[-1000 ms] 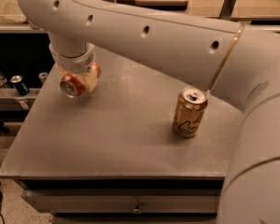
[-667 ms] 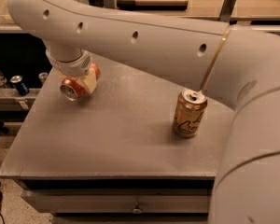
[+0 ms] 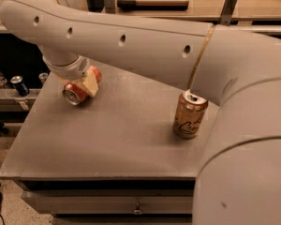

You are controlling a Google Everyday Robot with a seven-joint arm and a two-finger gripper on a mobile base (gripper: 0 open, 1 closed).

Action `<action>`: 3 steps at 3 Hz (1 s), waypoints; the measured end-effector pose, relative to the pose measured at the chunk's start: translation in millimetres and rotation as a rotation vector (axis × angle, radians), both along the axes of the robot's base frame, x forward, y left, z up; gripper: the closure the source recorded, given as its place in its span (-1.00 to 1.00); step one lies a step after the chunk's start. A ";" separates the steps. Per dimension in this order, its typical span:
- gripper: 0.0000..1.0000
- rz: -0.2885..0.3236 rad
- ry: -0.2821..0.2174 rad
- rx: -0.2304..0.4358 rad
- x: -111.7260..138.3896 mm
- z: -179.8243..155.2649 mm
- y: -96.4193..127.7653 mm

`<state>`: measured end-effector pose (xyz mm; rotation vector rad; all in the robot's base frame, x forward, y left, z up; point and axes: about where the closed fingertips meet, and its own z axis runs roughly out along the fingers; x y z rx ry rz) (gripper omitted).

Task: Knock coke can over

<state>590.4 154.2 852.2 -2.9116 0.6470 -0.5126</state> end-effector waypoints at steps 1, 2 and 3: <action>-0.76 -0.001 0.008 -0.013 0.5 -2.9 1.5; -1.00 -0.015 0.033 -0.013 3.3 -3.7 1.5; -1.00 -0.020 0.038 -0.004 4.9 -1.5 0.5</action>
Offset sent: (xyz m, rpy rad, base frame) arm 0.0012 0.0044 -0.0058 -0.0272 0.0219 -0.0056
